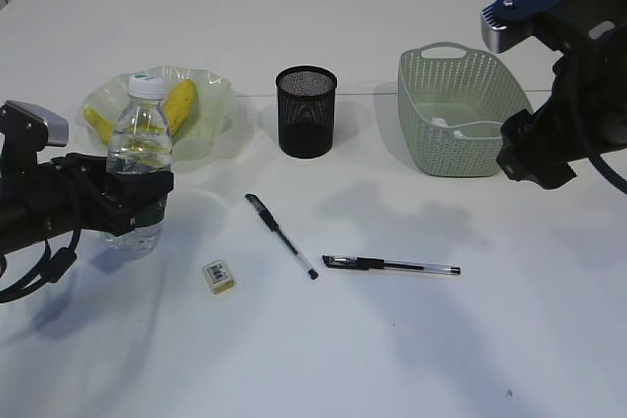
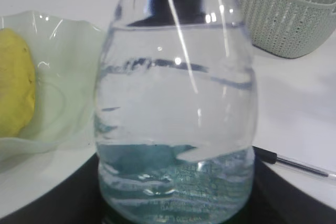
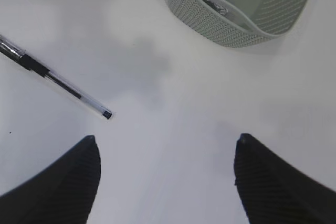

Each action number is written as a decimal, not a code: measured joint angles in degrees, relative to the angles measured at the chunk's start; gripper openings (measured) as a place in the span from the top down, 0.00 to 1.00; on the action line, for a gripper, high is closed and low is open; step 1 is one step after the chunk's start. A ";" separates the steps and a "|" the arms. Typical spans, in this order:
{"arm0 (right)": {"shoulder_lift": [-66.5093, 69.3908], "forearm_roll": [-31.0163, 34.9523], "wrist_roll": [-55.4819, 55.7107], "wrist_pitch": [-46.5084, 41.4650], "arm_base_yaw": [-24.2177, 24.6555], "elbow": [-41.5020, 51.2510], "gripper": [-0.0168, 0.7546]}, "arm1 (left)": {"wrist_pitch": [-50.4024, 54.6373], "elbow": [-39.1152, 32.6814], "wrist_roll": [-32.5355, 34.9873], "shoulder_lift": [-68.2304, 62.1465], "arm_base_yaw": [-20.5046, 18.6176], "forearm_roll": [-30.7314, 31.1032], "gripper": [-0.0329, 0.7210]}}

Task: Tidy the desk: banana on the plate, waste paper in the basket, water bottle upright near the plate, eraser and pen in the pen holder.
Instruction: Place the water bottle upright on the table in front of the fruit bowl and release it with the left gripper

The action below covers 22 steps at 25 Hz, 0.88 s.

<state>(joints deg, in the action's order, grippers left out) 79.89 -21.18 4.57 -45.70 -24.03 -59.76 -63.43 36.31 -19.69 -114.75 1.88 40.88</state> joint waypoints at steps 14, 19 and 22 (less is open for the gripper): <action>0.00 0.00 0.00 0.10 0.00 0.00 0.21 | -4.11 5.57 0.17 -8.19 0.00 0.50 0.41; 0.00 0.00 0.00 0.10 0.00 0.00 0.21 | -6.54 5.94 0.30 -9.86 0.00 3.76 0.41; 0.00 0.00 0.00 0.10 0.00 0.00 0.21 | -7.36 5.11 0.34 -9.89 0.00 4.20 0.39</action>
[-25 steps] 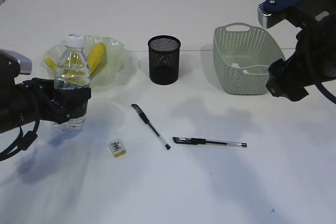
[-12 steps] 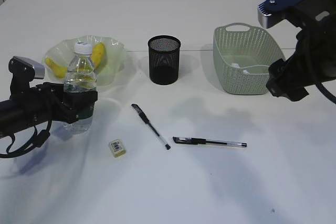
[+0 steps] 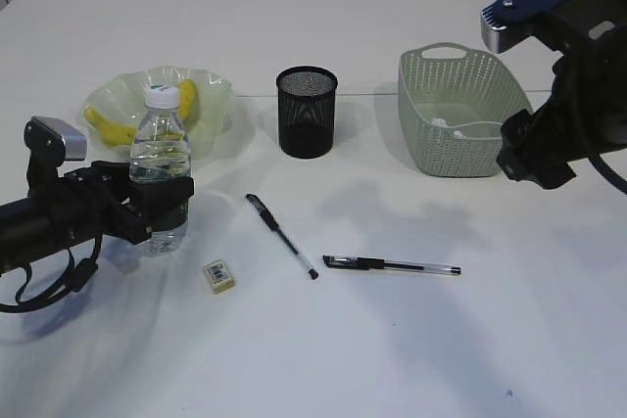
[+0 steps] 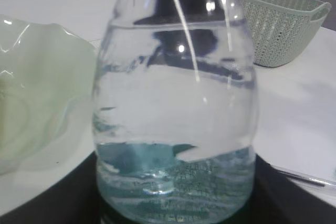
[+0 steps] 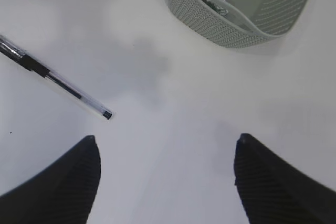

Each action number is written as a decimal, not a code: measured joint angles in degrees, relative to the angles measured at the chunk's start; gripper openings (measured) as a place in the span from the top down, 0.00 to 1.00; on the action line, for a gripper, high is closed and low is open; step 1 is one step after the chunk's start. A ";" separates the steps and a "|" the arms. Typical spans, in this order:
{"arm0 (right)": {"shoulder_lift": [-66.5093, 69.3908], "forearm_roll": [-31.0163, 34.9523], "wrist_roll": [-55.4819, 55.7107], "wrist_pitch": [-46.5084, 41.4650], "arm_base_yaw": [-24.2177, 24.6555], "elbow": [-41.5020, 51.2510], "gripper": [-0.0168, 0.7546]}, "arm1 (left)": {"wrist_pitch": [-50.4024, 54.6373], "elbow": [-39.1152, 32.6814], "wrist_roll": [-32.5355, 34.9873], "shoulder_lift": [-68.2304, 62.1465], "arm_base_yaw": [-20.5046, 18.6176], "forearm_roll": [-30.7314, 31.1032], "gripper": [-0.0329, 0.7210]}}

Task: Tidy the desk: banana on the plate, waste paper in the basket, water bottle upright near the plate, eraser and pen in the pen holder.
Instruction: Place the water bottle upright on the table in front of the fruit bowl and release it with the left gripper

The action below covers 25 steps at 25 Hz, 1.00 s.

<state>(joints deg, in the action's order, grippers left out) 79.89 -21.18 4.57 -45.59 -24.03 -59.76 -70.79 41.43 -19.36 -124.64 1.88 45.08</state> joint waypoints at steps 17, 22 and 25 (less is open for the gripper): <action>0.00 0.00 0.00 0.10 0.00 0.00 0.21 | 4.21 -3.67 5.41 -0.73 0.00 -0.24 0.20; 0.00 -0.28 0.00 0.10 0.00 0.00 0.21 | 4.58 -4.02 5.41 2.20 0.00 -0.35 0.14; 0.00 -0.55 0.00 0.10 0.00 0.00 0.21 | 4.58 -4.13 5.41 5.35 0.00 -0.35 0.11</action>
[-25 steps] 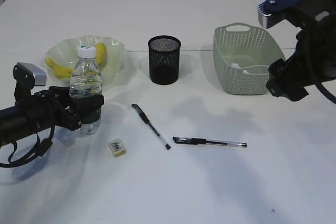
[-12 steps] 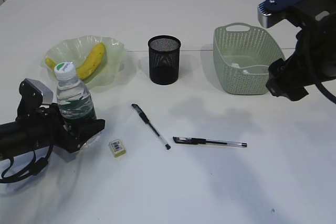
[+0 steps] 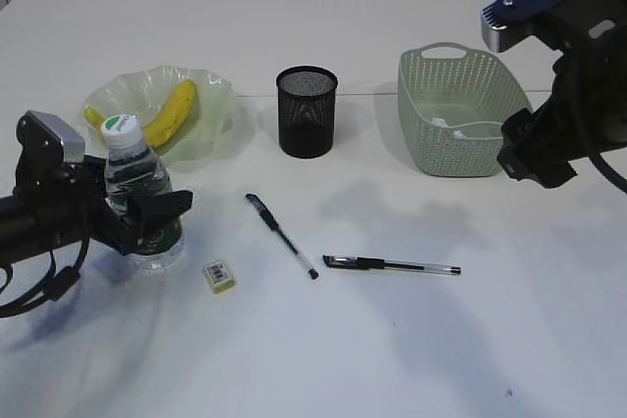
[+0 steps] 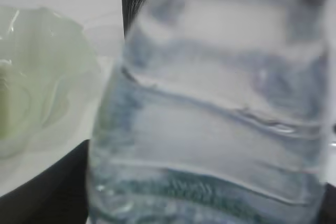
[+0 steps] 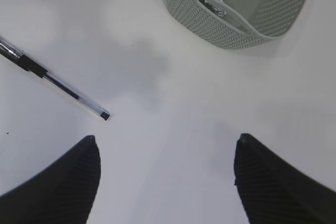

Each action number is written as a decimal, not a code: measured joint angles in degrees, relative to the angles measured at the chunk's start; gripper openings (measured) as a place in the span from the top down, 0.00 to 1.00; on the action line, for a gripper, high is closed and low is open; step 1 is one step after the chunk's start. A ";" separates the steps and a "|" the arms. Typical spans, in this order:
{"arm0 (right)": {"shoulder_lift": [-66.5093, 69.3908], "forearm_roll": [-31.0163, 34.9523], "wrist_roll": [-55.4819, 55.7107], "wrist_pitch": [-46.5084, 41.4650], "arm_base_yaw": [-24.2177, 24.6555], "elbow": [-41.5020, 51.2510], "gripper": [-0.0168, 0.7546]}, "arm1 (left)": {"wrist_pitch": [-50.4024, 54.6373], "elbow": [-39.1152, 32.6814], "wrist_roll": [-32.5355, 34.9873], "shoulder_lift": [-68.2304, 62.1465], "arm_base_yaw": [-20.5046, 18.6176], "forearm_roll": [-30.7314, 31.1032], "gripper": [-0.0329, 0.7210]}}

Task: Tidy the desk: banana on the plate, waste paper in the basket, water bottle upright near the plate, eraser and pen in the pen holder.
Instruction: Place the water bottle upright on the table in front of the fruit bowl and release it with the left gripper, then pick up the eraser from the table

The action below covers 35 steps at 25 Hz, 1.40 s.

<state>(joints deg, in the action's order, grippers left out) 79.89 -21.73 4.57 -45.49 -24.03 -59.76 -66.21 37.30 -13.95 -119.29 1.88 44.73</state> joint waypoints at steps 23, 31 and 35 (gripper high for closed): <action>0.00 2.57 0.00 0.00 0.00 0.00 0.21 | 0.00 -0.78 -0.26 22.56 0.00 -10.22 0.11; 0.00 2.68 0.00 -0.19 0.00 0.00 0.21 | 0.00 -0.81 -0.39 24.46 0.00 -21.96 0.12; 0.00 2.81 0.00 -0.99 0.00 0.00 0.21 | 0.00 -0.90 -0.39 24.74 0.00 -28.21 0.13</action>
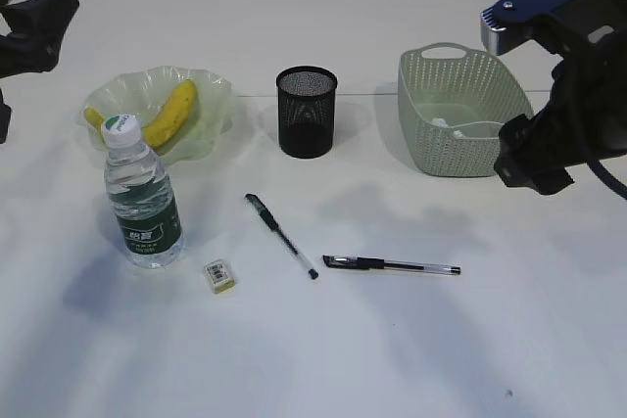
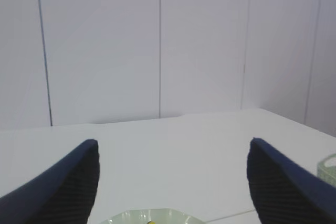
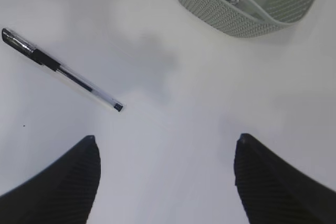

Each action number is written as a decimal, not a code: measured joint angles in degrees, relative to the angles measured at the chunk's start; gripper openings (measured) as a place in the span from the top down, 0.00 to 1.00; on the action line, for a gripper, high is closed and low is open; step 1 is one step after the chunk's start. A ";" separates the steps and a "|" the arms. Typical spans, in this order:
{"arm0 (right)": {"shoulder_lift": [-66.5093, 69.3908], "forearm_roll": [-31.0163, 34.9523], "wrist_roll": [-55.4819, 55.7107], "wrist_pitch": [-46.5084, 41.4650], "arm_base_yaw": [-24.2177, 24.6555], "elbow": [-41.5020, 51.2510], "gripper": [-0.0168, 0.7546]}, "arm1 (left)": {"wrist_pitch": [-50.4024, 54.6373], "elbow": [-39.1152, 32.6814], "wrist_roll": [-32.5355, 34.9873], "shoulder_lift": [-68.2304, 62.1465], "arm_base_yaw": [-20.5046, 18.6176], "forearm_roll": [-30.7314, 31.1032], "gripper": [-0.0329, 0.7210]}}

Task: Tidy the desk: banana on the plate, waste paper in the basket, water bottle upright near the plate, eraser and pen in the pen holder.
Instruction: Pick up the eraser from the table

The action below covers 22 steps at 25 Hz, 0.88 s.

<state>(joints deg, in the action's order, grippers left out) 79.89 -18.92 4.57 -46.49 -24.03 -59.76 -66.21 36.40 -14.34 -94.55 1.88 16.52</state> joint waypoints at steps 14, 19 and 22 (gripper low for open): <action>0.00 0.09 0.00 -2.35 0.00 0.00 0.21 | 11.49 -0.20 0.00 8.94 0.00 -3.12 0.16; 0.00 0.09 0.00 -2.35 0.00 0.00 0.21 | 26.59 -0.20 0.00 16.88 0.00 -4.68 0.17; 0.00 0.09 0.00 -2.49 0.00 0.00 0.21 | 34.09 -0.20 0.00 20.43 0.00 -4.78 0.18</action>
<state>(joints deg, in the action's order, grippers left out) 79.89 -18.83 4.57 -48.97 -24.03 -59.76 -32.12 36.20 -14.34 -74.12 1.88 11.74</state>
